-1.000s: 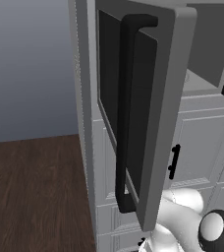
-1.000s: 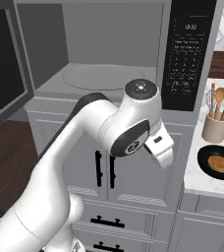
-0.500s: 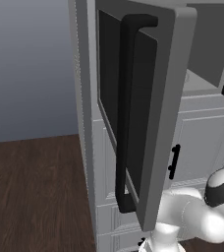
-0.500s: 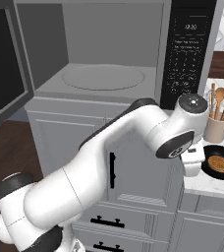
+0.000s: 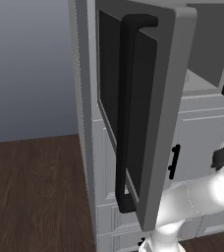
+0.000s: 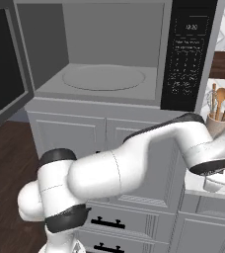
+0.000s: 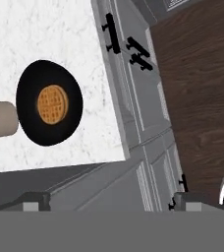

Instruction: Open the microwave, place the bowl with waffle inside the microwave, then close the microwave door and turn it on.

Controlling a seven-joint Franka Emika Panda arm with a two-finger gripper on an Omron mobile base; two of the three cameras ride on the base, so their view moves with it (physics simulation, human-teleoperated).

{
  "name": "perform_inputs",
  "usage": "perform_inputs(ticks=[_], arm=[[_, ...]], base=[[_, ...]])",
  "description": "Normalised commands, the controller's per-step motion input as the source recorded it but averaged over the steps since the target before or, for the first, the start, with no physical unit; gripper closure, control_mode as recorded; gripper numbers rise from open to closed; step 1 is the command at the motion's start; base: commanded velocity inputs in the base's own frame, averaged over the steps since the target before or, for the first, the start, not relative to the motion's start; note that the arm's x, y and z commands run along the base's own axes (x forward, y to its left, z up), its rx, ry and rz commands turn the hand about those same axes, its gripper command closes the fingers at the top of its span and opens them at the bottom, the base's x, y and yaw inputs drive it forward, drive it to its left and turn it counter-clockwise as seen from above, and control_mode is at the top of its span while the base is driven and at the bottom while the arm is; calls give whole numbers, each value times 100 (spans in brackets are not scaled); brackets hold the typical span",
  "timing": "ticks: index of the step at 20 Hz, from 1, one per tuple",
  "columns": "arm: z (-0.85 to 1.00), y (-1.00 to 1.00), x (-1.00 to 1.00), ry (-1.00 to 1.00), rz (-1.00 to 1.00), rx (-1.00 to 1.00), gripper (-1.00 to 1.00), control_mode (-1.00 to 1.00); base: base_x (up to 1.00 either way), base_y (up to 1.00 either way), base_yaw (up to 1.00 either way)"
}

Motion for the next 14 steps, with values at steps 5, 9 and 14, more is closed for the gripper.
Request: perform_inputs(ticks=[5, 9, 14], arm=[[-57, -23, 58, -2, -3, 8, -100, -100], [-47, 0, 56, 0, 5, 0, -100, -100], [-43, -2, 0, 0, 8, -2, -100, -100]], base=[[0, 0, 0], [0, 0, 0], [0, 0, 0]])
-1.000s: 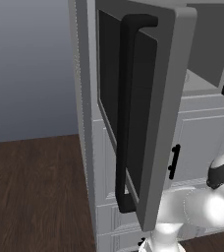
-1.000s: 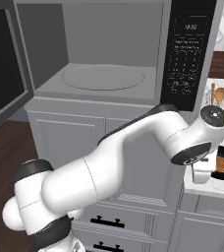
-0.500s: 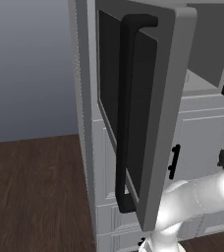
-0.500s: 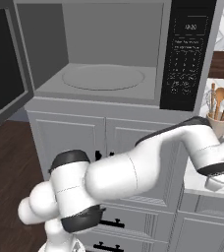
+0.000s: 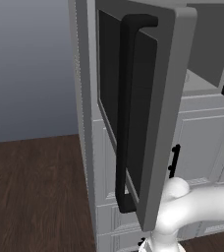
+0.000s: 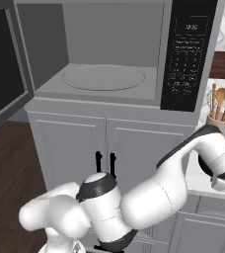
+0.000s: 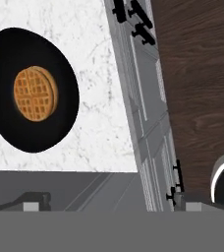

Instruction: Open the microwave, place the bowl with waffle inside the microwave, then close the microwave door and turn it on.

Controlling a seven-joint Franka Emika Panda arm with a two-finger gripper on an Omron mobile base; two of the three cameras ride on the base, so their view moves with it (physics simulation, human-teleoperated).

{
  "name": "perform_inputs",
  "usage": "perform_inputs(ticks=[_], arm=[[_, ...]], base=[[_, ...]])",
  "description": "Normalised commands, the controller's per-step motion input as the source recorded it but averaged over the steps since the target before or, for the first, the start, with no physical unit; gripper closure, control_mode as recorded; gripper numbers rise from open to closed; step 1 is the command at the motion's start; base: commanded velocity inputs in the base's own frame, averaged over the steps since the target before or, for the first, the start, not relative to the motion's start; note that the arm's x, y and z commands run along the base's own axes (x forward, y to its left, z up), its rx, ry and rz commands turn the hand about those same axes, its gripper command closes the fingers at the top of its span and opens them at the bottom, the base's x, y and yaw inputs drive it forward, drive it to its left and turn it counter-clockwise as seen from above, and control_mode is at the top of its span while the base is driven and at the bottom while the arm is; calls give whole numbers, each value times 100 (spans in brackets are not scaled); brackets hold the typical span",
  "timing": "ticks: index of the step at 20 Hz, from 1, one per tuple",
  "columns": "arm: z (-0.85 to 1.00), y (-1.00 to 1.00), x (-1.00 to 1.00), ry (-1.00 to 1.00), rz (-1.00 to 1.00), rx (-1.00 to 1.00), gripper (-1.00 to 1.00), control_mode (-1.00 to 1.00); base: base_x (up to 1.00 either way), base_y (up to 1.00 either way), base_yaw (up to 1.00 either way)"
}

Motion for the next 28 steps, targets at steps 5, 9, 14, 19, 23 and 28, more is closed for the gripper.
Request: perform_inputs(ticks=[5, 9, 14, 19, 23, 28], arm=[[-30, -8, 0, -1, 1, -4, -100, -100], [-21, 0, 18, -4, 2, -1, -100, -100], [-3, 0, 20, -6, 3, 0, -100, -100], [-12, 0, 27, -4, 3, 0, -100, -100], [-32, 0, 43, 0, 0, 0, -100, -100], [-40, -6, 45, 0, 0, 0, -100, -100]], base=[[0, 0, 0], [0, 0, 0], [0, 0, 0], [0, 0, 0], [0, 0, 0], [0, 0, 0]])
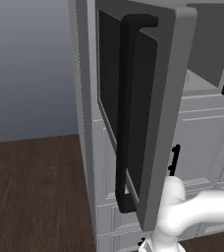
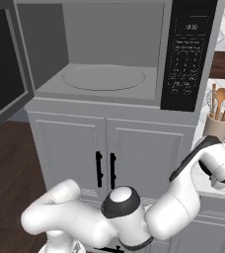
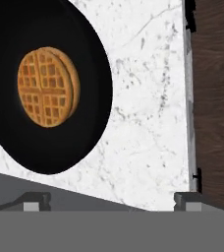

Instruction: Open the microwave, place the bowl with waffle inside the microwave, then close the microwave door and turn it on.

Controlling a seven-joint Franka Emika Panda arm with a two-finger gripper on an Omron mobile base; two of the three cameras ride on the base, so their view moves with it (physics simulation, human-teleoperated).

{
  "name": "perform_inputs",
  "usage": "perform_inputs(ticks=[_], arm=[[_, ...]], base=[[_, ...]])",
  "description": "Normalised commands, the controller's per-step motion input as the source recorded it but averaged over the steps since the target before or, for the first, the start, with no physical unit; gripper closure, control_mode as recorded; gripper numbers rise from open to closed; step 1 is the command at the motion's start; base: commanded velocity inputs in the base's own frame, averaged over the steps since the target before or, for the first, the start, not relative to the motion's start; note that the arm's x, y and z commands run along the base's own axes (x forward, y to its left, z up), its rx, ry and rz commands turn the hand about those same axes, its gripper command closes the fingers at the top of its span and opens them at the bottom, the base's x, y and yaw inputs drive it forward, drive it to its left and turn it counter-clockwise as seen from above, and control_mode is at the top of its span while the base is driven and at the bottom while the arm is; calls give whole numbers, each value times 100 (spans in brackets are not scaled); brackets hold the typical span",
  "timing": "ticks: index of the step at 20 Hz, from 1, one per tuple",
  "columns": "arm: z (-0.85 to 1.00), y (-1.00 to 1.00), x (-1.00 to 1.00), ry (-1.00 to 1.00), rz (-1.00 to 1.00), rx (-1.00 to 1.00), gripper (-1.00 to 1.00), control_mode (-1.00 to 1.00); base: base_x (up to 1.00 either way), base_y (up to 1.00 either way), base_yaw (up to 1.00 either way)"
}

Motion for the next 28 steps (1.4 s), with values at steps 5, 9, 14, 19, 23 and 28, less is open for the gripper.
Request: perform_inputs(ticks=[5, 9, 14, 19, 23, 28], arm=[[-37, -32, 23, 0, 0, 0, -100, -100], [-32, -40, 6, 0, -1, 0, -100, -100], [-18, -6, 23, 0, 0, 0, -100, -100], [-26, -6, 38, 0, -8, 0, -100, -100], [-25, -7, 29, 0, -9, 0, -100, -100], [-2, -2, 5, 0, -2, 0, 100, -100]], base=[[0, 0, 0], [0, 0, 0], [0, 0, 0], [0, 0, 0], [0, 0, 0], [0, 0, 0]])
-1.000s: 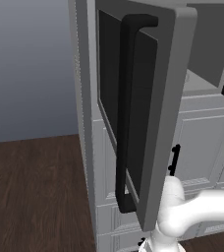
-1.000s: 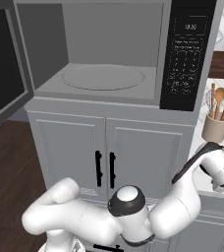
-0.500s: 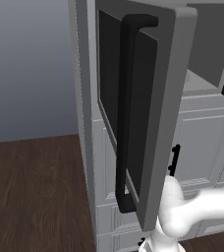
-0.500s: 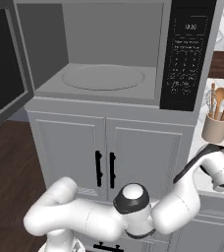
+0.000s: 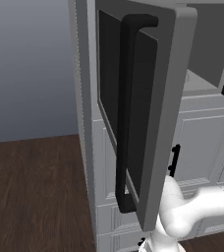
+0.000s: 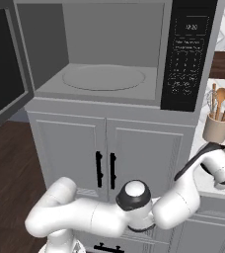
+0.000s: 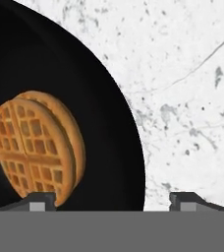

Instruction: Open the microwave, place the bowl with waffle inside the microwave, then close the microwave door and turn it on.

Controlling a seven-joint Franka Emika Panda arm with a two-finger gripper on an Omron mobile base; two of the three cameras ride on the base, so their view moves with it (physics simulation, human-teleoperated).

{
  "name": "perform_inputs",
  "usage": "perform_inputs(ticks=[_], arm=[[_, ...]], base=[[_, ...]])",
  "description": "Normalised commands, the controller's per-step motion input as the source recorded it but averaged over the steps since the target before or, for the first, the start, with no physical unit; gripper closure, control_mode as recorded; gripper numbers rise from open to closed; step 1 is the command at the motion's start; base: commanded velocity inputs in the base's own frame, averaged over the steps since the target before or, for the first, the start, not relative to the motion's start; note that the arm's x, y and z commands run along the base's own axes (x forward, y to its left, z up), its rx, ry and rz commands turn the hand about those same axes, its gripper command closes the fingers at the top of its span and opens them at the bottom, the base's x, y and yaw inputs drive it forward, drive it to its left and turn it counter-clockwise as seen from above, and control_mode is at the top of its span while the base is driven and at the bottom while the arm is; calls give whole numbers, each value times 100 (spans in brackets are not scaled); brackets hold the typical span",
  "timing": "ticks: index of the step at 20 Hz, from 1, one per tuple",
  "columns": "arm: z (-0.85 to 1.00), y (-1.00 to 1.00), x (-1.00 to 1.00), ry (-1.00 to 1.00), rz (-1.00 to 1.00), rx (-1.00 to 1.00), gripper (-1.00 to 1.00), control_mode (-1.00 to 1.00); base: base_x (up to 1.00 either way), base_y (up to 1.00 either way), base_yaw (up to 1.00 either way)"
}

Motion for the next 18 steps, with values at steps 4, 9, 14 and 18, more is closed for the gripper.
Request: perform_inputs(ticks=[4, 9, 14, 18], arm=[[0, 0, 0, 0, 0, 0, 100, -100], [0, 0, -1, 0, 0, 0, 100, -100], [0, -7, -35, -6, 0, 0, 100, -100], [6, -34, -100, -24, 0, 3, 100, -100]], base=[[0, 0, 0], [0, 0, 0], [0, 0, 0], [0, 0, 0]])
